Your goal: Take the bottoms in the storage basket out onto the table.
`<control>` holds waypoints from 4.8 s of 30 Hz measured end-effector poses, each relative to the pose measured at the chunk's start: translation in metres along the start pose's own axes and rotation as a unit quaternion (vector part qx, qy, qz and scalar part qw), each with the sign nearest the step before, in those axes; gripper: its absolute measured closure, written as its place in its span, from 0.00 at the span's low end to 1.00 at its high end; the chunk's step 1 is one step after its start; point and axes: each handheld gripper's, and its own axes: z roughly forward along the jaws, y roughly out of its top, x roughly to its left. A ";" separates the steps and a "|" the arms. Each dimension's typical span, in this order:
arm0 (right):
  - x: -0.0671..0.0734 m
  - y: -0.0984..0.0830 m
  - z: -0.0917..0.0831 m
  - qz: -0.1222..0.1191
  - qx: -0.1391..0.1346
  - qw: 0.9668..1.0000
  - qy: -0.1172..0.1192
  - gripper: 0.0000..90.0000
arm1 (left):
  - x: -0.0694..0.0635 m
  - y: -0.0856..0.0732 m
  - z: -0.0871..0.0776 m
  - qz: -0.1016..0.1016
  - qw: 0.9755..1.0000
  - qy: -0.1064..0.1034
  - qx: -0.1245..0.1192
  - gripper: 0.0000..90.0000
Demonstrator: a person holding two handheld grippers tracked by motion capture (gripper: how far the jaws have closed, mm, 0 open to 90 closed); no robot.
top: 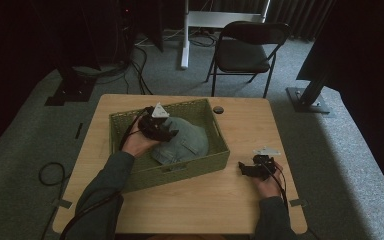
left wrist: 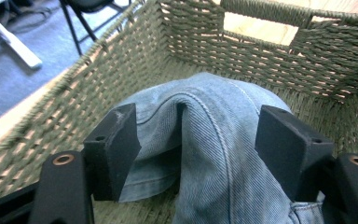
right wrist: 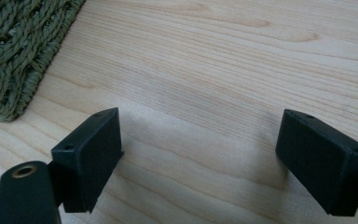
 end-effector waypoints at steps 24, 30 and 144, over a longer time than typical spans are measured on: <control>0.000 0.000 0.000 -0.001 0.000 1.000 0.001 0.16 | 0.007 -0.002 0.021 -0.026 0.996 -0.049 0.072 0.92; 0.000 0.000 0.000 -0.001 0.000 1.000 0.001 0.16 | 0.001 0.008 0.010 -0.017 0.998 -0.040 0.052 0.93; -0.010 -0.004 -0.005 -0.018 -0.003 1.000 0.019 0.18 | -0.168 -0.049 0.011 -0.007 0.980 -0.201 0.000 0.89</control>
